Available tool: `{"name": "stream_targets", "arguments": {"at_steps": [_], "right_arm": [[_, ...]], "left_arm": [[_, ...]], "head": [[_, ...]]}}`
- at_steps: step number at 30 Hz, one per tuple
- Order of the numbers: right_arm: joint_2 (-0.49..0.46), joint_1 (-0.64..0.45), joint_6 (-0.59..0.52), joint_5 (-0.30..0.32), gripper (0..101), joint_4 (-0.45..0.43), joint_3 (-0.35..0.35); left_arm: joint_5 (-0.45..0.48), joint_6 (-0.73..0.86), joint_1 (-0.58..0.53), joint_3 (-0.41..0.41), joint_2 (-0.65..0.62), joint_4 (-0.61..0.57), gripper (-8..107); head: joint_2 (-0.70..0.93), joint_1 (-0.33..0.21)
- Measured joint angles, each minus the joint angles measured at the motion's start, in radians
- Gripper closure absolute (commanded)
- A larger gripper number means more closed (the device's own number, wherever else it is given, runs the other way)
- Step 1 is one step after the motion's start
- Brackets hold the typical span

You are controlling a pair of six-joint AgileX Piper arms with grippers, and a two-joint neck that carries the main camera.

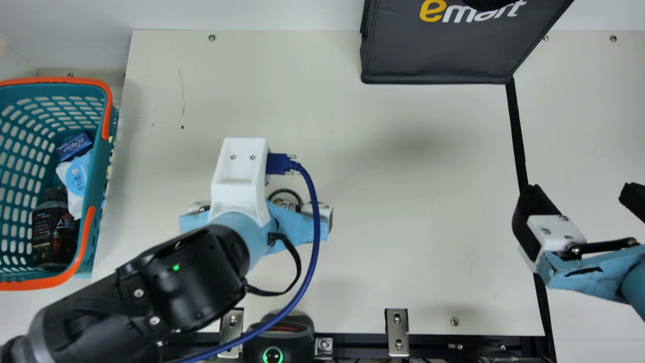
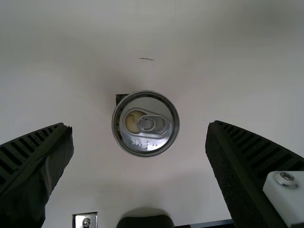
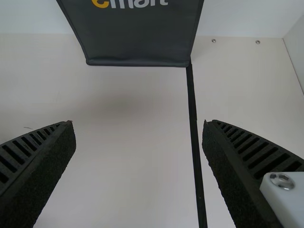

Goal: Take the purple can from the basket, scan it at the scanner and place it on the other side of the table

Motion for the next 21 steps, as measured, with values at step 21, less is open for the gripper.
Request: {"name": "stream_targets", "arguments": {"at_steps": [21], "right_arm": [[0.0, 0.0, 0.0, 0.0, 6, 0.0, 0.0]], "left_arm": [[-0.005, -0.039, 0.006, -0.017, 0.163, 0.043, 9]], "head": [[-0.002, 0.0]]}}
